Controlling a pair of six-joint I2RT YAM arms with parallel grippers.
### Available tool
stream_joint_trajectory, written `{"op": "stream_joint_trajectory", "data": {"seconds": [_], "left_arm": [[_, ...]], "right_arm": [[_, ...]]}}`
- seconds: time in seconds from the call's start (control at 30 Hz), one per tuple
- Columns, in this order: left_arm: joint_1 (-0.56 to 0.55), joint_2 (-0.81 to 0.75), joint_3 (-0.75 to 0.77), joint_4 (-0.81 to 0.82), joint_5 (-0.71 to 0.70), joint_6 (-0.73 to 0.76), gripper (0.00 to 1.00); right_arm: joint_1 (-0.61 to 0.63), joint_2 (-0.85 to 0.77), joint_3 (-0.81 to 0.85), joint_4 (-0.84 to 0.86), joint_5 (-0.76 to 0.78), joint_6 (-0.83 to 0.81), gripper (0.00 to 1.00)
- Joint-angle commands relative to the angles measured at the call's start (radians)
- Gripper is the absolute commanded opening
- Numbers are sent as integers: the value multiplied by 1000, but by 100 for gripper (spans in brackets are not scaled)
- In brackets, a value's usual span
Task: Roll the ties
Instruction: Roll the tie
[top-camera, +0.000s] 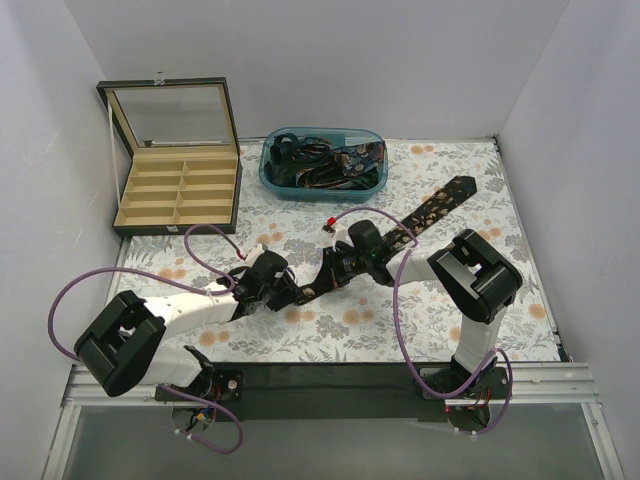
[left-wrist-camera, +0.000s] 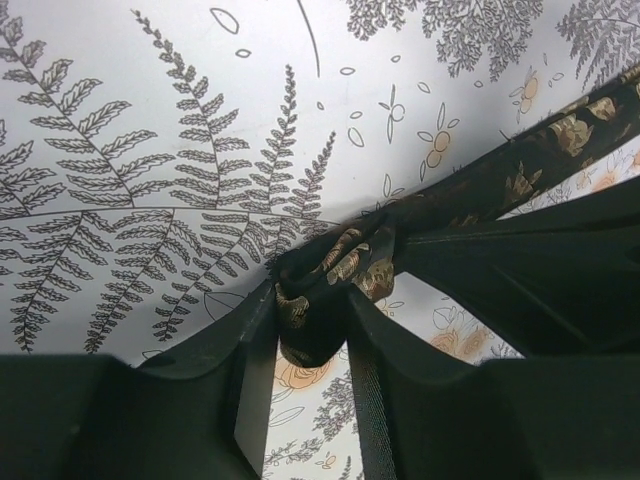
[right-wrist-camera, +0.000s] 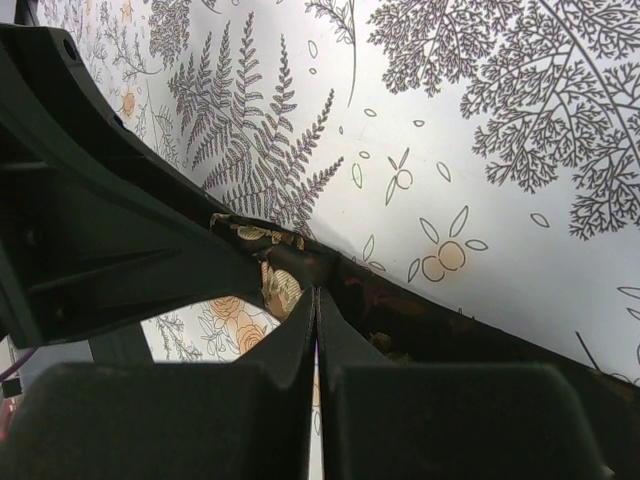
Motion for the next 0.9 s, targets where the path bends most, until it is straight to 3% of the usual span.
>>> {"op": "stream_joint_trajectory", "data": {"seconds": [0.0, 0.1, 0.13, 0.23, 0.37, 0.47, 0.53, 0.67, 0.7, 0.77, 0.87], "left_arm": [[5, 8, 7, -9, -26, -6, 29], [8, 8, 11, -19, -35, 2, 20], [13, 7, 22, -27, -43, 11, 12], [54, -4, 45, -73, -44, 78, 6], [139, -22, 94, -99, -29, 315, 3], [218, -7, 143, -128, 40, 446, 2], [266, 24, 165, -148, 74, 532, 2], [352, 53, 205, -180, 155, 563, 2], [355, 53, 214, -186, 157, 565, 2], [360, 56, 220, -205, 157, 589, 3], [364, 59, 225, -222, 160, 606, 3]], "right_arm": [[7, 3, 27, 27, -2, -14, 1], [8, -22, 18, 25, 15, -17, 1], [8, -33, 15, 24, 28, -23, 1], [5, -79, 7, -7, 71, -57, 1], [-13, -140, 9, -81, 157, -115, 4], [-55, -197, -4, -119, 223, -146, 12], [-93, -238, 6, -175, 303, -178, 22], [-182, -284, 44, -280, 455, -248, 33], [-202, -287, 53, -313, 487, -270, 43], [-257, -274, 93, -338, 541, -299, 51], [-311, -238, 159, -380, 600, -327, 53]]}}
